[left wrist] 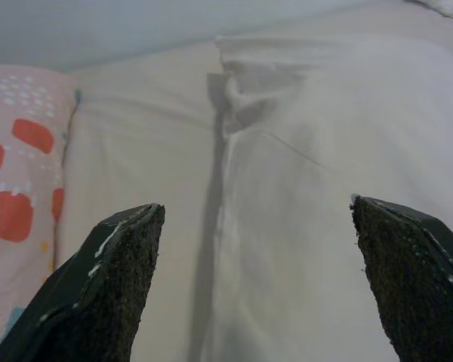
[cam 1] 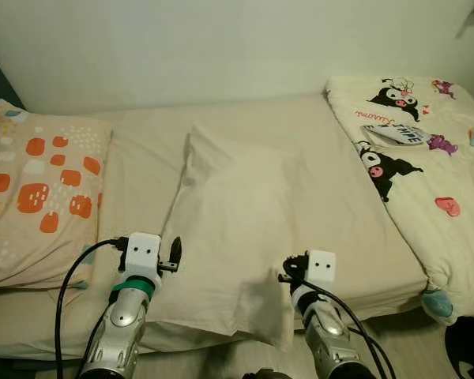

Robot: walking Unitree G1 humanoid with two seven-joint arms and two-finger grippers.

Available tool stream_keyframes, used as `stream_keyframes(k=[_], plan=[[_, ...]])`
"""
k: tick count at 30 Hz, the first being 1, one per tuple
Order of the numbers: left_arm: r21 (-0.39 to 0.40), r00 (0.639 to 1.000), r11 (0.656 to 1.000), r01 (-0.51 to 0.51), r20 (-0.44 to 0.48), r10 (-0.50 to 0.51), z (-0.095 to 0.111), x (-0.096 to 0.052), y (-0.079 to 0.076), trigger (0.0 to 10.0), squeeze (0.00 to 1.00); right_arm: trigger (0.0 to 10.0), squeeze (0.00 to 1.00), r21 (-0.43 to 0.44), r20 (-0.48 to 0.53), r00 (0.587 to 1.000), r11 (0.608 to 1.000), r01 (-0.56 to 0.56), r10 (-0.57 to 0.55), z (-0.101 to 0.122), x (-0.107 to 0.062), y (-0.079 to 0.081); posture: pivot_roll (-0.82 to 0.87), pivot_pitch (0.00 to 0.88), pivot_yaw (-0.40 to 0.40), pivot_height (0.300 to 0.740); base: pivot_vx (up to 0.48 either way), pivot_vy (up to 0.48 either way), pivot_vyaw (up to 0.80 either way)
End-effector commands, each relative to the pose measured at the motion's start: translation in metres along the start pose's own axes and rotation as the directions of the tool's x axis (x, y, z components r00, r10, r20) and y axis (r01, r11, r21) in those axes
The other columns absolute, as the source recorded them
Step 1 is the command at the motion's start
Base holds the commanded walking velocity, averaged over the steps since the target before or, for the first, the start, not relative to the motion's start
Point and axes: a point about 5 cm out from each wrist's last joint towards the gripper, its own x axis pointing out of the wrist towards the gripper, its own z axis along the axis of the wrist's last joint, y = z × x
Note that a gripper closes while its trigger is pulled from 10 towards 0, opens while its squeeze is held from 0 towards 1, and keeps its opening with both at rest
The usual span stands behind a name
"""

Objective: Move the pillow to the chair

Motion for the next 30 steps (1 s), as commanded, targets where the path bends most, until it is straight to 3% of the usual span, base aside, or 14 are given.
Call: stream_keyframes(k=[1, 21, 30], plan=[[0.006, 1.0, 1.0, -0.014, -0.018, 0.014, -0.007, -0.003, 0.003, 10.0, 0.0, 10.0, 0.0, 0.002, 0.0, 1.0, 1.0, 0.001, -0.001, 0.0, 0.0, -0.001, 0.04, 0.032, 0.029, 0.695, 0.0, 0.0, 0.0], [0.022, 0.998, 0.997, -0.069, 0.008, 0.069, -0.009, -0.01, 0.012, 10.0, 0.0, 10.0, 0.0, -0.017, -0.001, 0.999, 0.999, -0.043, 0.043, 0.005, 0.005, 0.006, 0.06, 0.018, -0.01, 0.6, 0.0, 0.0, 0.0], [0.018, 0.982, 0.982, -0.19, 0.019, 0.19, -0.011, -0.015, 0.031, 10.0, 0.0, 10.0, 0.0, -0.008, 0.051, 0.996, 0.997, -0.074, 0.074, 0.018, 0.011, 0.012, 0.06, 0.031, -0.031, 0.59, 0.0, 0.0, 0.0]])
